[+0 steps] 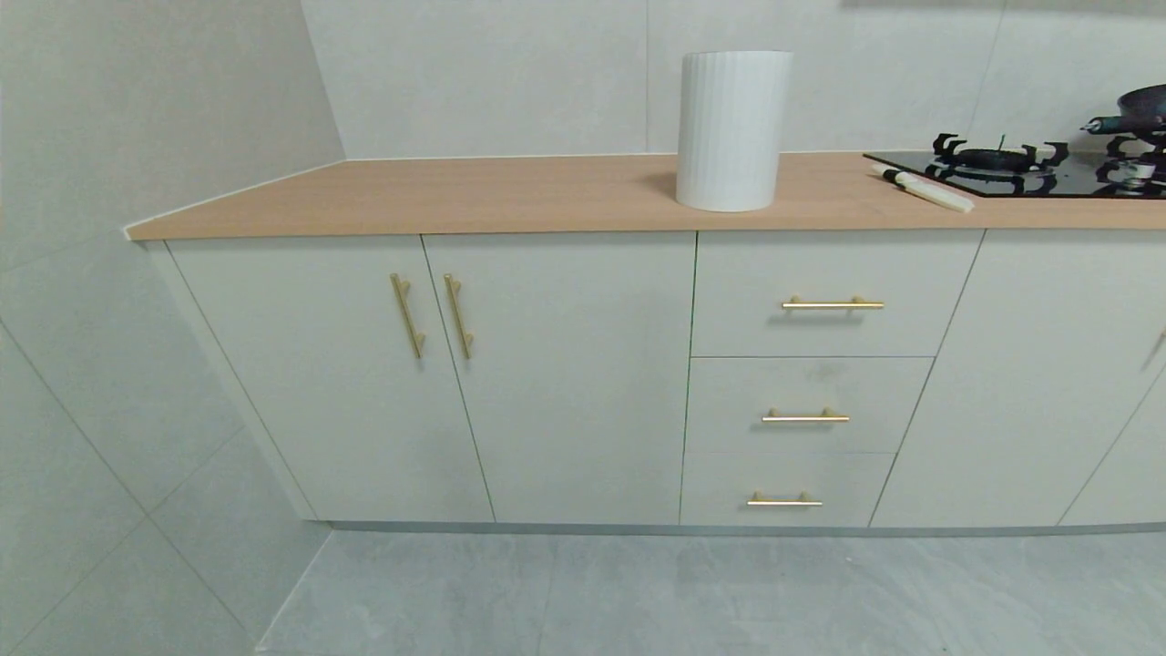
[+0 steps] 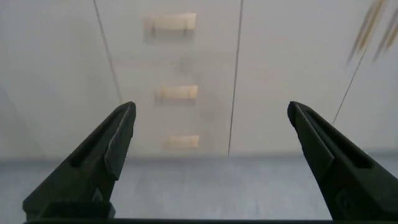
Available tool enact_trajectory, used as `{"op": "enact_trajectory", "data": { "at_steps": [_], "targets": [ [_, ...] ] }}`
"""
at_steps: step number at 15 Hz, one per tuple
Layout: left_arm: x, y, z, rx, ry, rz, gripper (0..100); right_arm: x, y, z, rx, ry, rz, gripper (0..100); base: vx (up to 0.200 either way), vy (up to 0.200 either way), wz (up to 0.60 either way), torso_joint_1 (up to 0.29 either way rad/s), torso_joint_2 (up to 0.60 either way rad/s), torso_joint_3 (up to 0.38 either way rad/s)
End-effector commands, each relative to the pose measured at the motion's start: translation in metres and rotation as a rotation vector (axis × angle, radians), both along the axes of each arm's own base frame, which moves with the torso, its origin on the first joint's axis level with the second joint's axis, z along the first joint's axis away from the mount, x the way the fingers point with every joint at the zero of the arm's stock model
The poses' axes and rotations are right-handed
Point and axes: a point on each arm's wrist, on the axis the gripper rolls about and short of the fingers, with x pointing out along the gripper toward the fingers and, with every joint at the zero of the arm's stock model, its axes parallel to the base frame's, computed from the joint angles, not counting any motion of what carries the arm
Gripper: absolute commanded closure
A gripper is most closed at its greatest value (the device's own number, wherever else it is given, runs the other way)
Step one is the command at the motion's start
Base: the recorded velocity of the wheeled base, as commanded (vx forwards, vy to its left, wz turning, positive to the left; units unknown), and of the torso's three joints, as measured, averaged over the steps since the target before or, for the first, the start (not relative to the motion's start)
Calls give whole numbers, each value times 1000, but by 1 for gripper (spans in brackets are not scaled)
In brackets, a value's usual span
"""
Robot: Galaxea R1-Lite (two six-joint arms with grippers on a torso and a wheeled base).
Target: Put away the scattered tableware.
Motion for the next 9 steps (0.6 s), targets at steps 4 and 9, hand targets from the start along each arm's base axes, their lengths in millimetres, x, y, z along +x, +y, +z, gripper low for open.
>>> {"op": "enact_trajectory", "data": {
  "at_steps": [4,9],
  "targets": [
    [0,0,0,0,0,1,0,2,1,-11,9,86,36,0,0,0,0,0,0,0],
    [0,0,0,1,0,1,0,2,1,-11,10,84,44,0,0,0,0,0,0,0]
  ]
}}
